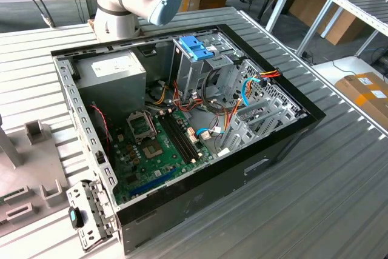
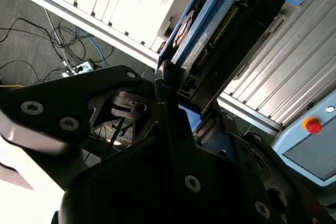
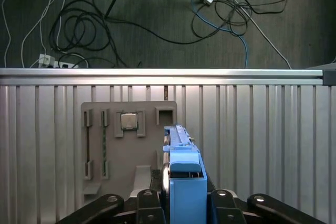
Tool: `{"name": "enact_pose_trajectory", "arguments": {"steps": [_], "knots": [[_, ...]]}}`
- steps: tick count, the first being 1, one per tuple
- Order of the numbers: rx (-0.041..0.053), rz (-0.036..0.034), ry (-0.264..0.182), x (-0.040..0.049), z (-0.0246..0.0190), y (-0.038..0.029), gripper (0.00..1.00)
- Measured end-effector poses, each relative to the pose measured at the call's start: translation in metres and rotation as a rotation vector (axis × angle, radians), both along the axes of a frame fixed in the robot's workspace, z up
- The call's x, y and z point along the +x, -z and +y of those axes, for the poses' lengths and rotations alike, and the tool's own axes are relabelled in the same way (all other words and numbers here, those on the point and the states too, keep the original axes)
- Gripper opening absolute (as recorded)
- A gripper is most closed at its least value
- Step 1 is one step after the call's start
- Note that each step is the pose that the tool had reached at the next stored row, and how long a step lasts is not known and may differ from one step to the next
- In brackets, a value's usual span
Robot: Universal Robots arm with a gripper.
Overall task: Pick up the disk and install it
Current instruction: 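Pick up the disk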
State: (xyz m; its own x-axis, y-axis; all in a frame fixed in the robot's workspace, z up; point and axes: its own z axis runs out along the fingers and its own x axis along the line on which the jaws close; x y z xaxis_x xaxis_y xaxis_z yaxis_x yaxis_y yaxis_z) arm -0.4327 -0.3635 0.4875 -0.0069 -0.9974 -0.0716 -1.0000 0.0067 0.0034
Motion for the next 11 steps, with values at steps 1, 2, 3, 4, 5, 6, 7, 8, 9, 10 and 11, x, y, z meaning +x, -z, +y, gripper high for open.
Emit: {"name": "enact_pose_trajectory", "arguments": {"steps": [1,2,3,4,5,6,7,8,9,10,11], "knots": [[0.0000,0.0000,0.000,0.0001,0.0000,-0.0013,0.37],[0.0000,0.0001,0.000,0.0002,0.0000,-0.0026,0.37],[0.0000,0.0001,0.000,0.0003,0.0000,-0.0034,0.37],[0.0000,0.0001,0.000,0.0004,0.0000,-0.0042,0.37],[0.0000,0.0002,0.000,0.0006,0.0000,-0.0053,0.37],[0.0000,0.0003,0.000,0.0008,0.0000,-0.0066,0.37],[0.0000,0.0003,0.000,0.0009,0.0000,-0.0073,0.37],[0.0000,0.0003,0.000,0.0010,0.0000,-0.0080,0.37],[0.0000,0.0005,0.000,0.0012,0.0000,-0.0097,0.37],[0.0000,0.0006,0.000,0.0014,0.0000,-0.0114,0.37],[0.0000,0.0007,0.000,0.0016,0.0000,-0.0128,0.37]]}}
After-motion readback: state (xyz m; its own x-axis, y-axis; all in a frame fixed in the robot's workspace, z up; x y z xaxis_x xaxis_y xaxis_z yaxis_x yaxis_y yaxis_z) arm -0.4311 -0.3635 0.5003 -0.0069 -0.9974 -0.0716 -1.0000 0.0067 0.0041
